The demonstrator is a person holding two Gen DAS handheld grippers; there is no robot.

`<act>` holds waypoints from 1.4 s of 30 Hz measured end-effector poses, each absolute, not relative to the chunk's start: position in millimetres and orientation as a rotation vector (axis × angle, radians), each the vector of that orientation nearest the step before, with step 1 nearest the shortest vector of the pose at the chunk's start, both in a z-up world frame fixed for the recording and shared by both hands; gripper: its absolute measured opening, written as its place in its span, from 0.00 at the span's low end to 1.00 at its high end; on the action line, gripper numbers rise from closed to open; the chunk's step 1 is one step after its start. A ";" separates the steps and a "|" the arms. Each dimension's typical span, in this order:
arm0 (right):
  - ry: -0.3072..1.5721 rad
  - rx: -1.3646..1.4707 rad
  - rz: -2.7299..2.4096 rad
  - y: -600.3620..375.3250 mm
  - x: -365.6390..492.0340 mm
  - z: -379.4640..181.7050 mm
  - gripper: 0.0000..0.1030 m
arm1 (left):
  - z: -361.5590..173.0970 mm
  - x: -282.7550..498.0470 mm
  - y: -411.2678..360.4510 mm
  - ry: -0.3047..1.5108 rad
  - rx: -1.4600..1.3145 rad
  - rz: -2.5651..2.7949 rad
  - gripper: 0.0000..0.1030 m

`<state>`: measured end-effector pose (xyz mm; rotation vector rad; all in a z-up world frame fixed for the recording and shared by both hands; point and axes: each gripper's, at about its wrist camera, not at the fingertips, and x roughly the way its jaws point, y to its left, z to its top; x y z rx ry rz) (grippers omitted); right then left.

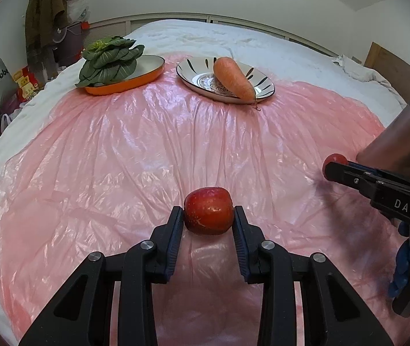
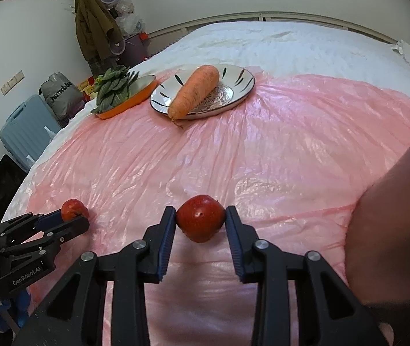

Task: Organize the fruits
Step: 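Close the left tool on its apple while the right tool grasps the other apple, then carry the apple with the left tool into the green tray while the right tool carries its apple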

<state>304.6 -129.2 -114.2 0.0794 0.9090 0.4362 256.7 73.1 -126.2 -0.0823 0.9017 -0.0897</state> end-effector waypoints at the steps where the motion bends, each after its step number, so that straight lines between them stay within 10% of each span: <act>1: 0.906 0.077 0.437 -128.8 302.5 -112.1 0.28 | -124.1 254.6 73.3 0.898 -0.082 -0.088 0.29; 42: 0.882 0.042 0.415 -215.2 67.8 -60.9 0.29 | -58.2 65.5 -30.9 0.831 0.026 -0.156 0.29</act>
